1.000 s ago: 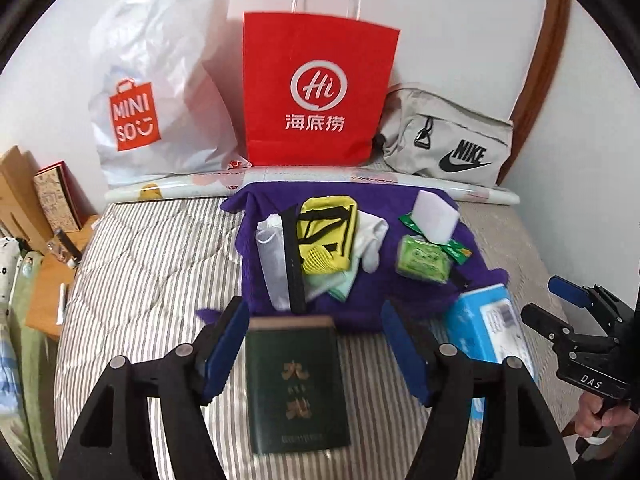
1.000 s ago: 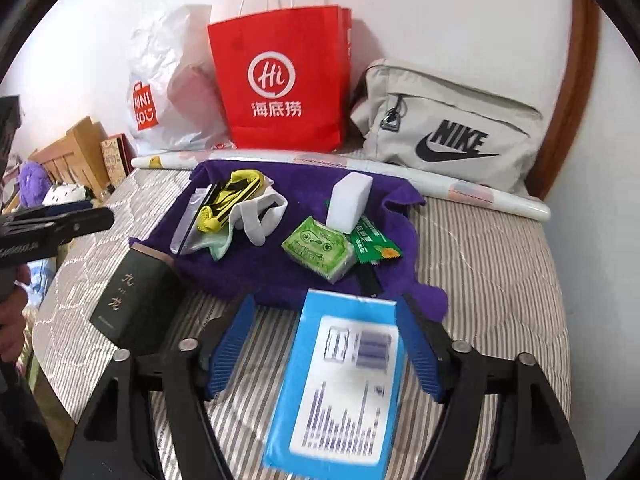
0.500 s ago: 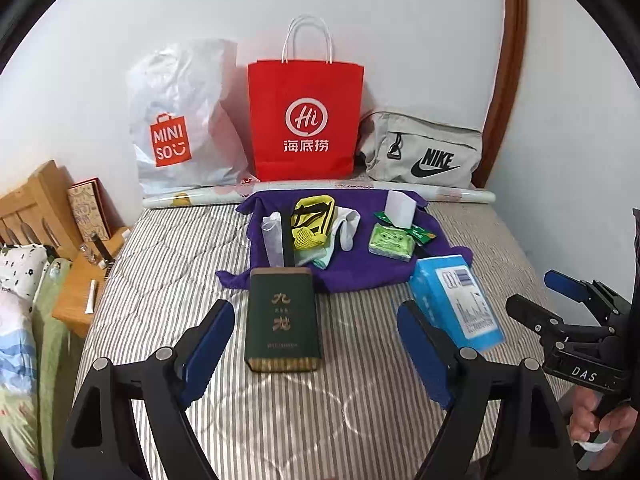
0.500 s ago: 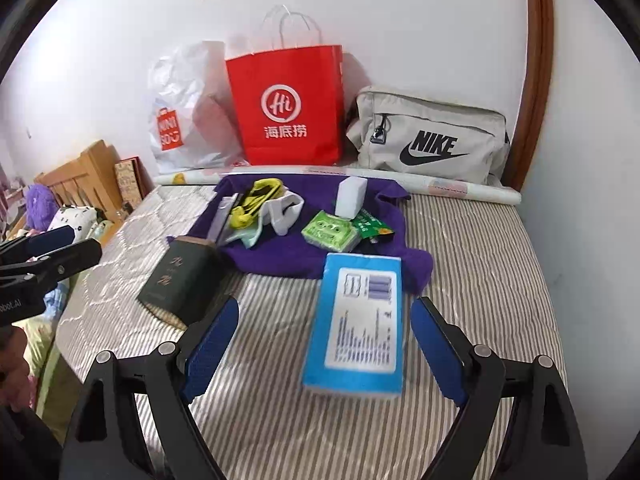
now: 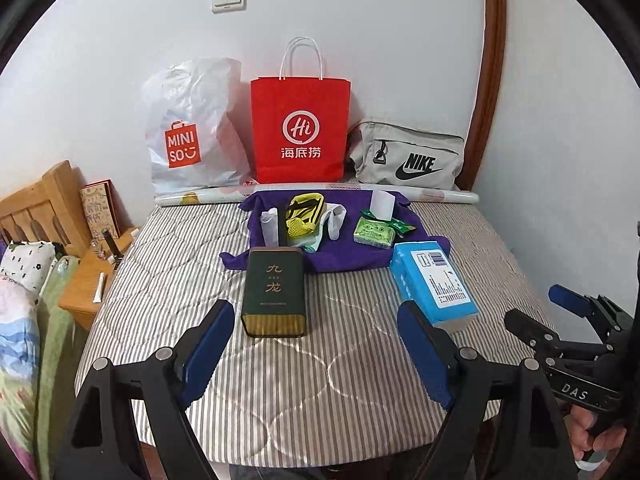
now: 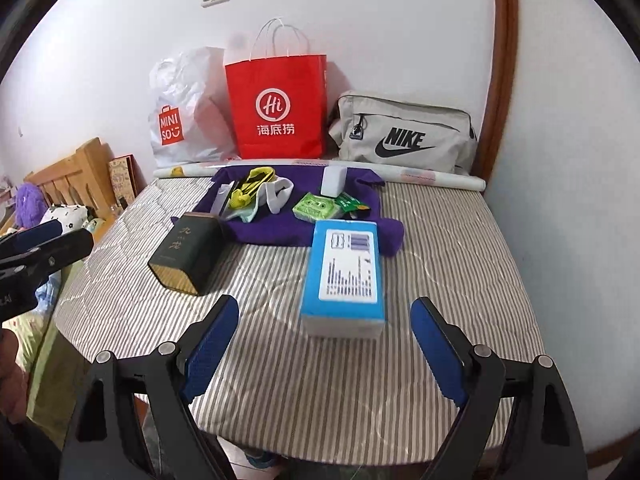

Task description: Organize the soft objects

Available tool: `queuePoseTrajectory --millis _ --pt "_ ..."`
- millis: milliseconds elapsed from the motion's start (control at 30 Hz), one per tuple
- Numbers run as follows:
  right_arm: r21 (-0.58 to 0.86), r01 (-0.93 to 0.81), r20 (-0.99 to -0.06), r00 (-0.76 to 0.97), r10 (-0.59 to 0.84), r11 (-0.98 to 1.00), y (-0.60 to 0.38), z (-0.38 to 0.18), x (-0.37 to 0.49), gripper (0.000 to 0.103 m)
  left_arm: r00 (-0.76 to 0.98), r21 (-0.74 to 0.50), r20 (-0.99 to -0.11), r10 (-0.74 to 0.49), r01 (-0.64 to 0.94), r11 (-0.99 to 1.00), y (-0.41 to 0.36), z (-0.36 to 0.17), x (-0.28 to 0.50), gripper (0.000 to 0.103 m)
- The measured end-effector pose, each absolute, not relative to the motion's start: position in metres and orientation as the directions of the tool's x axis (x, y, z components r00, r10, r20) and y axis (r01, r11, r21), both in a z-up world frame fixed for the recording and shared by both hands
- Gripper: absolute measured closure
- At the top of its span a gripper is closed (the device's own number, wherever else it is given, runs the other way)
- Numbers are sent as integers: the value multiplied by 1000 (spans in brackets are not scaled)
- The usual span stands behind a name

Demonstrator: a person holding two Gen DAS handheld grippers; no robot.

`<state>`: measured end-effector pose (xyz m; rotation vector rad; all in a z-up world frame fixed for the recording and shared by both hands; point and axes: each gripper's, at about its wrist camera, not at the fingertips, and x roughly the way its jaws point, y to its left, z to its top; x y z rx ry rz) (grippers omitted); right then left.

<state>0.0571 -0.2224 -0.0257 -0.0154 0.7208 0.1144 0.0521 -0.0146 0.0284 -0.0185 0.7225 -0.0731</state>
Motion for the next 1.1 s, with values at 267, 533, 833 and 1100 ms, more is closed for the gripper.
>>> queuePoseTrajectory --millis 267,533,833,1100 --pt "24 -97 -645 759 89 995 -226 -21 34 16 744 -39 -665 -69 57 998 -17 25 39 20" --pt "32 -102 -634 767 99 994 -228 -20 25 16 749 -36 -659 -66 56 998 -21 24 30 20" --pt "18 -105 -636 766 92 994 -228 -21 20 16 753 -30 -655 -63 57 998 -23 26 25 20" --pt "24 -100 -636 766 93 995 -229 -20 19 16 753 -31 -655 -62 55 998 -20 28 24 20"
